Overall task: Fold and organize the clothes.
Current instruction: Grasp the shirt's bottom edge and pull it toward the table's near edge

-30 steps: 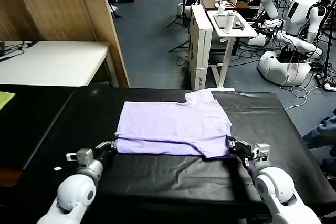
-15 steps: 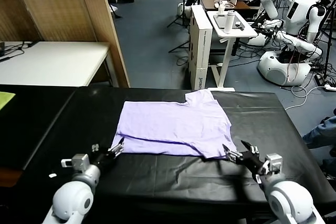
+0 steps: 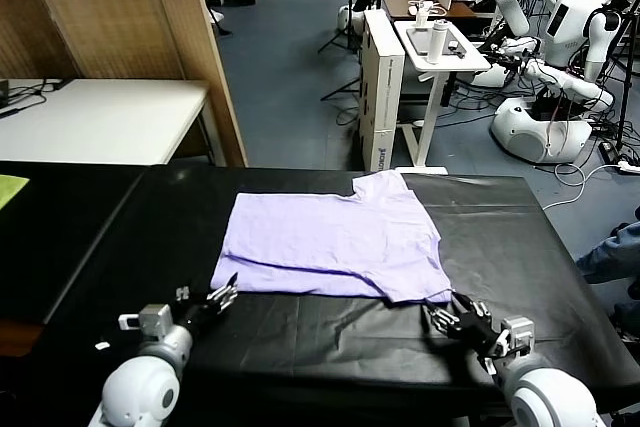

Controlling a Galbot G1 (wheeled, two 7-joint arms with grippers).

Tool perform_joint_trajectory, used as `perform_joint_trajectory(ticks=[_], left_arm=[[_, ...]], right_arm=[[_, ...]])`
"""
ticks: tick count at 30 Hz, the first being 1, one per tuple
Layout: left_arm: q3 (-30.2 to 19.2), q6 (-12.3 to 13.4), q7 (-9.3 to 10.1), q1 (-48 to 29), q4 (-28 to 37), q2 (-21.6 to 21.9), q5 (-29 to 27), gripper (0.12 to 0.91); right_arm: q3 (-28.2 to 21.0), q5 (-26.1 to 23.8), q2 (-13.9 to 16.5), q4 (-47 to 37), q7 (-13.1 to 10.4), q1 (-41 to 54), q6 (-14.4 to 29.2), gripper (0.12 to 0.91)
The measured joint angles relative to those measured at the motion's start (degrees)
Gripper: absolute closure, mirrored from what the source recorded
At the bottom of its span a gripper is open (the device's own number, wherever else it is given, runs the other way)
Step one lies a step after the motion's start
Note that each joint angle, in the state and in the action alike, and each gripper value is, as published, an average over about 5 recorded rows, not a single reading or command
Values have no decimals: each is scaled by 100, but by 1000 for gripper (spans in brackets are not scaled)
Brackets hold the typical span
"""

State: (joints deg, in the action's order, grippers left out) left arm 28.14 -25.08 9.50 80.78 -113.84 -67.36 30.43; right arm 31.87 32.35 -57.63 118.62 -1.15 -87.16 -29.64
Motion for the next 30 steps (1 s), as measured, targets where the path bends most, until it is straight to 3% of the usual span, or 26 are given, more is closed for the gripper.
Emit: perform_joint_trajectory(ticks=[4, 6, 11, 14, 22, 30], left_arm=[[-7, -3, 1, 39, 29, -9, -10, 286], [-10, -5, -1, 74, 47, -26, -20, 380], [-10, -5, -13, 149, 65, -41, -27, 688], [-5, -18, -7, 198, 21, -19, -31, 834], [47, -123, 126, 542, -325, 189, -41, 868], [239, -153, 178, 1231, -894, 372, -128, 868]], right_arm=[[3, -1, 12, 1, -6, -13, -3, 527], [3, -1, 19, 3, -13, -17, -7, 610], [24, 8, 54, 51, -70, -68, -40, 810], [68, 85, 106, 121, -182, -131, -154, 854], [297, 299, 366, 567, -451, -540, -558, 866], [407, 184, 322, 1044, -619, -1086, -766, 864]])
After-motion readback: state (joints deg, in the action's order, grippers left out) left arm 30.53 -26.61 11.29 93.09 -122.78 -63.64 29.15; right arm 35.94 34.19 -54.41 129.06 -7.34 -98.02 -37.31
